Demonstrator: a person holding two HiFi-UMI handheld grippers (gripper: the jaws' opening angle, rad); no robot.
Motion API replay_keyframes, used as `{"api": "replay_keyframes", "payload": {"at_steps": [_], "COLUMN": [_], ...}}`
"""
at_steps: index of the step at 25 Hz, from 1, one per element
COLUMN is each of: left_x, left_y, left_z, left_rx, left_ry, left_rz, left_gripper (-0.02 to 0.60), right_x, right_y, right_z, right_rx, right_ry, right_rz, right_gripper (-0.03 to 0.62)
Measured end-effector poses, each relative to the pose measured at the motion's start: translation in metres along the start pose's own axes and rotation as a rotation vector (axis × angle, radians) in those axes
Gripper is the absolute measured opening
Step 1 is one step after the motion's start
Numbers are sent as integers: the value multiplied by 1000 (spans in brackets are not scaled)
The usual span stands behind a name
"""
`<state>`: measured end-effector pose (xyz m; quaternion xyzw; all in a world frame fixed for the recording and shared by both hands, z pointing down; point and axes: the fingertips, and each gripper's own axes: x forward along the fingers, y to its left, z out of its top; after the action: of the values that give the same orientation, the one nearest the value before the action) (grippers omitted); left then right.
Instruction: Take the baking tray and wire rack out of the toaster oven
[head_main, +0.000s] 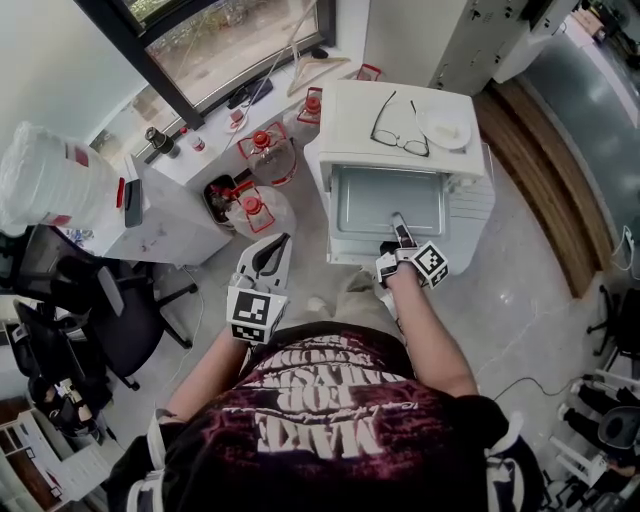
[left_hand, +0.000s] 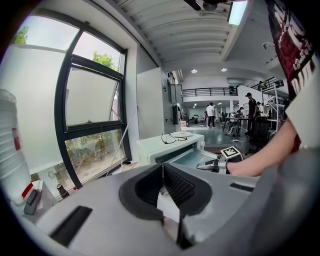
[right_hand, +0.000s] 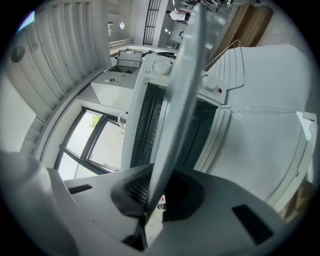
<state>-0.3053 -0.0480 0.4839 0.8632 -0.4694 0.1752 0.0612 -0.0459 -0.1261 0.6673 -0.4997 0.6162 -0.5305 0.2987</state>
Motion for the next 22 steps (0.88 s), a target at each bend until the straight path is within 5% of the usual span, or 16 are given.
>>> {"api": "replay_keyframes", "payload": {"at_steps": [4,15,22], "left_x": [1,12,39], "left_y": [-7,-30,-86], "left_z": [3,13,38], "left_rx": [-11,-23,-13], "left_ry": [-16,-32,-42], "left_rz": [-16,-7,-6], "left_gripper": [11,11,11], "right_x": [-16,-63,-116], "right_y": [-3,-3,-8], "right_z": [-7,-10,24], "right_rx": [-62,-11,17], "right_ry": [48,166,247], "right_rz": [-25,10,44], "right_gripper": [6,6,6]}}
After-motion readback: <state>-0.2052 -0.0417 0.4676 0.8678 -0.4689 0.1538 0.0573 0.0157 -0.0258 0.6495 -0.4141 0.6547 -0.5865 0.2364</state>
